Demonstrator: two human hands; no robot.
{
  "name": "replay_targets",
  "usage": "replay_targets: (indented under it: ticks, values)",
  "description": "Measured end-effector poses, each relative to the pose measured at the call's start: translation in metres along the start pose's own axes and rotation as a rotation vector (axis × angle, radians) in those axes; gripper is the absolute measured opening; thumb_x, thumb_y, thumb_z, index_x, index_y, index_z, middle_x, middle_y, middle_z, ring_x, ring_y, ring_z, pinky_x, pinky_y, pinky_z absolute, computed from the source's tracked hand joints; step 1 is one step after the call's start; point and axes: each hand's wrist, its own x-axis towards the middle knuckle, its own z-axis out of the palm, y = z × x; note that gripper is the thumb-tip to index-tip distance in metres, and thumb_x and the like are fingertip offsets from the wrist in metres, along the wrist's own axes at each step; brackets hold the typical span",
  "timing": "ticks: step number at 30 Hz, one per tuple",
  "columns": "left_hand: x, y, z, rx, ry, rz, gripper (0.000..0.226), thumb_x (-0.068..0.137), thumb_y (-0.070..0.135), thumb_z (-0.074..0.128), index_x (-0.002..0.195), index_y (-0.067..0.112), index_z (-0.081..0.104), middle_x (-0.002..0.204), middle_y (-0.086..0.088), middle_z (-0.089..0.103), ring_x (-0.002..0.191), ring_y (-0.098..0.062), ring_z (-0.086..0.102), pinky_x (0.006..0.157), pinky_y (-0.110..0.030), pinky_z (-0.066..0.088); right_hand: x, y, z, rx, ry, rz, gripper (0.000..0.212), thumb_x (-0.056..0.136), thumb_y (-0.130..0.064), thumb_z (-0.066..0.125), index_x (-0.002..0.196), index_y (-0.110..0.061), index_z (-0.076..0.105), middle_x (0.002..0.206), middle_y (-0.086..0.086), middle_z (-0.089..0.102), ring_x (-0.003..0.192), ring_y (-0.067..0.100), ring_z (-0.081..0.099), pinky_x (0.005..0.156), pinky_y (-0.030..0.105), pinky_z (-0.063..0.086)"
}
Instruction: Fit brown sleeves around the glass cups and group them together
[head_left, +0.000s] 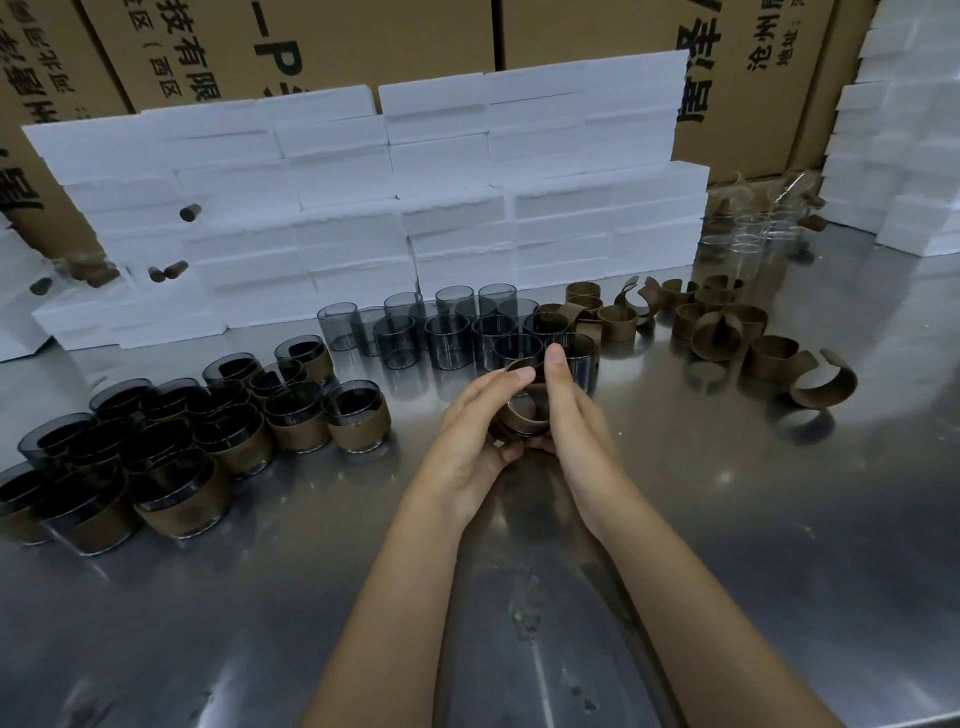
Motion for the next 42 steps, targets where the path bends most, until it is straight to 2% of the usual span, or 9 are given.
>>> replay_targets:
  ticks: [7, 13, 17, 19, 23, 26, 30, 34, 42]
  values:
    - [0.001, -0.001, 0.002, -0.021, -0.011, -0.002, 0.026, 0.091, 0.025, 0.071, 0.112, 0.014, 0.061, 0.093, -0.01, 0.064, 0.08, -0.018, 0.063, 0.062, -0.025, 0.051, -0.003, 0.001, 0.002, 0.008, 0.009, 0.014, 0.107, 0.061, -0.106, 0.037, 0.12, -0.023, 0.071, 0.117, 0.005, 0.074, 0.113, 0.024, 0.069, 0.104, 0.052, 0.052]
    - [-0.001, -0.002, 0.009, -0.108, -0.032, -0.004, 0.033, 0.096, 0.029, 0.063, 0.12, 0.008, 0.058, 0.102, -0.018, 0.059, 0.067, -0.014, 0.057, 0.054, -0.025, 0.031, 0.002, 0.004, 0.001, 0.096, 0.126, 0.033, 0.066, 0.09, -0.075, 0.053, 0.108, -0.014, 0.071, 0.102, 0.016, 0.076, 0.08, 0.029, 0.077, 0.071, 0.047, 0.064]
    - [0.0, 0.0, 0.007, -0.087, 0.085, -0.037, 0.064, 0.094, 0.059, 0.058, 0.127, 0.004, 0.061, 0.122, -0.021, 0.068, 0.105, -0.031, 0.067, 0.077, -0.037, 0.057, 0.005, -0.001, -0.007, 0.222, 0.018, 0.119, 0.041, 0.094, -0.053, 0.066, 0.107, -0.015, 0.073, 0.104, 0.008, 0.078, 0.098, 0.023, 0.075, 0.089, 0.043, 0.059]
    - [-0.001, -0.002, 0.007, -0.107, 0.166, -0.067, 0.057, 0.1, 0.055, 0.053, 0.128, 0.006, 0.061, 0.12, -0.024, 0.066, 0.107, -0.033, 0.063, 0.099, -0.044, 0.052, 0.004, -0.005, -0.01, 0.268, 0.007, 0.158, 0.038, 0.095, -0.052, 0.062, 0.094, -0.016, 0.073, 0.088, 0.003, 0.077, 0.084, 0.017, 0.071, 0.078, 0.031, 0.055]
    - [-0.002, -0.007, 0.013, -0.096, 0.25, -0.06, 0.029, 0.1, 0.039, 0.059, 0.109, 0.011, 0.064, 0.09, -0.012, 0.068, 0.081, -0.023, 0.065, 0.08, -0.034, 0.052, 0.002, -0.01, -0.006, 0.36, 0.053, 0.227, 0.04, 0.094, -0.051, 0.062, 0.076, -0.016, 0.064, 0.071, 0.002, 0.067, 0.07, 0.019, 0.062, 0.072, 0.033, 0.049]
    - [-0.002, -0.01, 0.017, -0.011, 0.301, -0.039, 0.032, 0.098, 0.036, 0.062, 0.108, 0.007, 0.071, 0.101, -0.014, 0.074, 0.093, -0.025, 0.07, 0.084, -0.037, 0.055, 0.003, -0.013, 0.001, 0.446, 0.115, 0.281, 0.041, 0.093, -0.051, 0.068, 0.077, -0.015, 0.059, 0.074, 0.005, 0.069, 0.071, 0.021, 0.067, 0.072, 0.036, 0.056]
    - [0.003, -0.012, 0.018, 0.017, 0.327, 0.007, 0.028, 0.098, 0.035, 0.064, 0.079, 0.017, 0.072, 0.072, 0.001, 0.076, 0.07, -0.013, 0.072, 0.07, -0.028, 0.053, 0.003, -0.013, 0.004, 0.565, 0.101, 0.288, 0.043, 0.093, -0.046, 0.071, 0.07, -0.016, 0.051, 0.073, 0.008, 0.062, 0.067, 0.022, 0.066, 0.072, 0.037, 0.059]
    - [0.004, -0.014, 0.019, 0.051, 0.313, 0.037, 0.045, 0.1, 0.035, 0.062, 0.061, 0.017, 0.075, 0.065, 0.001, 0.074, 0.058, -0.009, 0.07, 0.054, -0.02, 0.052, 0.002, -0.014, 0.002, 0.586, 0.075, 0.291, 0.045, 0.093, -0.044, 0.072, 0.067, -0.015, 0.05, 0.084, 0.017, 0.061, 0.079, 0.03, 0.065, 0.092, 0.048, 0.057]
    - [-0.002, -0.012, 0.019, 0.051, 0.283, 0.062, 0.039, 0.102, 0.038, 0.06, 0.076, 0.011, 0.07, 0.071, -0.005, 0.076, 0.065, -0.013, 0.074, 0.055, -0.02, 0.055, -0.002, -0.017, 0.002, 0.581, 0.09, 0.289, 0.045, 0.092, -0.042, 0.073, 0.068, -0.012, 0.05, 0.092, 0.022, 0.054, 0.085, 0.033, 0.059, 0.089, 0.048, 0.055]
